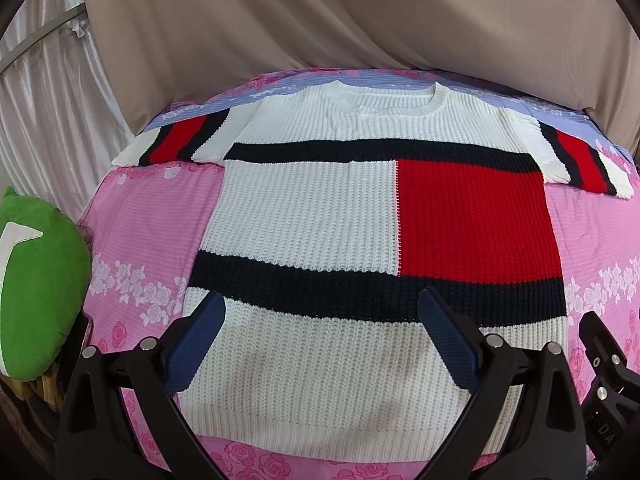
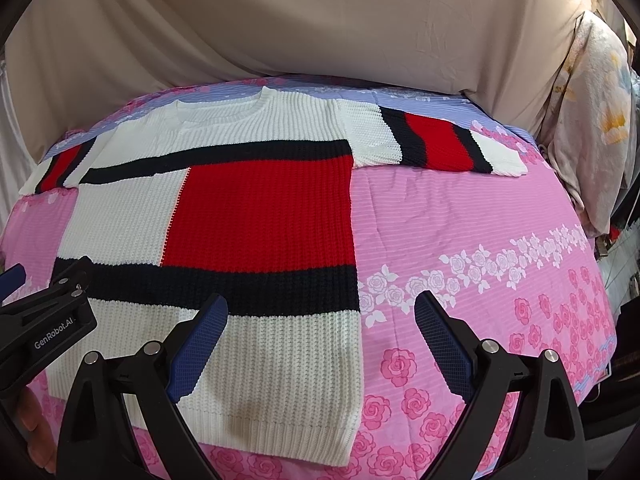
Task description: Fold small clothes
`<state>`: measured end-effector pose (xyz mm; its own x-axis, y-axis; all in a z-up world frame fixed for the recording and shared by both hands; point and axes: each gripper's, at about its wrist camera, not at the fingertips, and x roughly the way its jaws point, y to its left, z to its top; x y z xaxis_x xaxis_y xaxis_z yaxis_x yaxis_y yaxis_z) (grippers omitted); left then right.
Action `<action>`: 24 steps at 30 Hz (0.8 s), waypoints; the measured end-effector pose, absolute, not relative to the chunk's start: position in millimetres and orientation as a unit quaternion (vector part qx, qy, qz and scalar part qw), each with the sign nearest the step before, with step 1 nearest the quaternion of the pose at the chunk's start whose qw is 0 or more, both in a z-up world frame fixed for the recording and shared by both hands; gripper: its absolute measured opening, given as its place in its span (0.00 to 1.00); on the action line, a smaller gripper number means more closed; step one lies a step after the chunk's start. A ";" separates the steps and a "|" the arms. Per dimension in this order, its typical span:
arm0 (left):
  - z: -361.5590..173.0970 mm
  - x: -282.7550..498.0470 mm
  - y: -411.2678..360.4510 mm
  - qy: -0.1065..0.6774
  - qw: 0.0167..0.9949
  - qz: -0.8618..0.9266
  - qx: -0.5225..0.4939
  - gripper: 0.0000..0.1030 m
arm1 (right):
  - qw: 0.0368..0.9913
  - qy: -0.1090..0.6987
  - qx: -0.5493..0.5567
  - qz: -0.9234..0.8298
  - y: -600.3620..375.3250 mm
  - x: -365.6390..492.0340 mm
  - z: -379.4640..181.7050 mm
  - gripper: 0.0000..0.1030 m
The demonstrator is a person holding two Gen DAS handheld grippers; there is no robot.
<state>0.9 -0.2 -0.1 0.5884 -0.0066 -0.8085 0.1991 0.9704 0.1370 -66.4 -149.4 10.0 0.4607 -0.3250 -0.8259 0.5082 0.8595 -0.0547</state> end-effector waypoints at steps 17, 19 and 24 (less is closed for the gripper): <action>-2.2 3.9 -4.5 0.456 0.881 -0.062 0.109 0.93 | 0.848 0.460 0.100 -0.245 -149.8 -63.9 7.1 0.90; -2.7 4.8 -4.8 0.457 0.880 -0.061 0.111 0.93 | 0.847 0.461 0.100 -0.244 -149.5 -63.3 6.1 0.90; -3.8 5.6 -5.2 0.453 0.882 -0.060 0.116 0.93 | 0.846 0.463 0.100 -0.244 -150.4 -62.0 5.8 0.90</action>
